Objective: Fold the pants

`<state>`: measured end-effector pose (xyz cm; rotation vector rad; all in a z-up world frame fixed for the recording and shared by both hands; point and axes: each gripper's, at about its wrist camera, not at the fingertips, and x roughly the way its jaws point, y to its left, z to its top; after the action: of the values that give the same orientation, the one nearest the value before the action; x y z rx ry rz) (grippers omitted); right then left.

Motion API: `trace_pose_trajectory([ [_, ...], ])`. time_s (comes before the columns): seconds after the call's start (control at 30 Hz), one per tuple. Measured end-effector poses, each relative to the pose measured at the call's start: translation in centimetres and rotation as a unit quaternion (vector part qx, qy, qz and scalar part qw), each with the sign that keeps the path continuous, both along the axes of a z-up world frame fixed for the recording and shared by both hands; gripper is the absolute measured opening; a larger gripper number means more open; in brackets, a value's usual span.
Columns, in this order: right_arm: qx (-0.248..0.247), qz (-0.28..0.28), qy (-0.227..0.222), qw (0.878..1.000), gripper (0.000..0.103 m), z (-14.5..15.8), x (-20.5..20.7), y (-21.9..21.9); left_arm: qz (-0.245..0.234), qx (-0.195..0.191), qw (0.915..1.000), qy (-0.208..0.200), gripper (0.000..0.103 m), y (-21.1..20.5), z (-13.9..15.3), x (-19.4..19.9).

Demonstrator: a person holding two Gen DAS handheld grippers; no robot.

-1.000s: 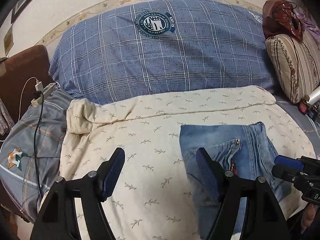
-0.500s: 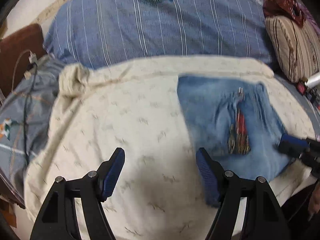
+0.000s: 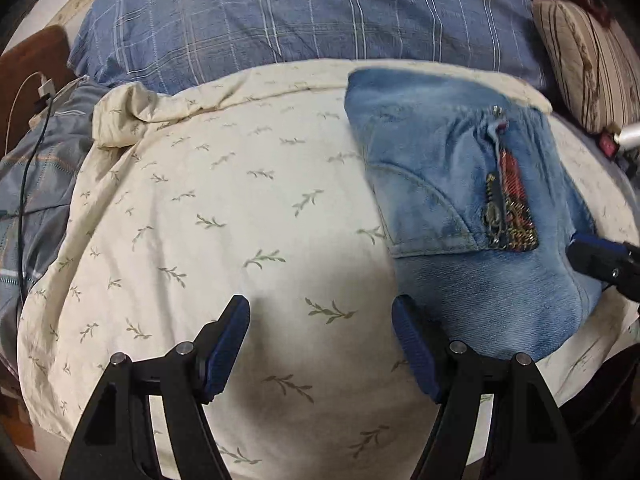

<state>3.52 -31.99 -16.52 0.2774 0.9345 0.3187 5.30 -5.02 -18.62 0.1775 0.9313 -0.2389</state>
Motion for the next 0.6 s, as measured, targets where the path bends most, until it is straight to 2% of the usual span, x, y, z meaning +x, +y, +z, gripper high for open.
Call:
trace_pose_trajectory([
  [0.1,0.017,-0.004,-0.017,1.000,0.038,1.0,-0.6,-0.5,0.003,-0.009,0.9996,-0.025,0.074,0.3,1.7,-0.7],
  [0.17,0.035,-0.009,-0.045,0.998,0.039,2.1,-1.3,-1.0,0.010,-0.010,0.9990,-0.043,0.075,0.4,2.9,-1.2],
  [0.2,0.042,-0.014,-0.066,0.997,0.052,2.8,-1.8,-1.3,0.014,-0.012,0.9985,-0.052,0.075,0.5,3.5,-1.4],
  [0.27,0.055,-0.039,-0.115,0.991,0.067,4.2,-3.0,-2.3,0.019,-0.013,0.9976,-0.066,0.076,0.6,4.5,-1.6],
  [0.37,0.064,-0.059,-0.138,0.987,0.067,5.0,-3.8,-3.4,0.022,-0.013,0.9963,-0.082,0.079,0.7,5.8,-1.9],
  [0.6,0.090,-0.094,-0.139,0.982,0.067,5.5,-4.1,-6.2,0.020,-0.013,0.9946,-0.101,0.080,0.7,7.3,-2.1],
])
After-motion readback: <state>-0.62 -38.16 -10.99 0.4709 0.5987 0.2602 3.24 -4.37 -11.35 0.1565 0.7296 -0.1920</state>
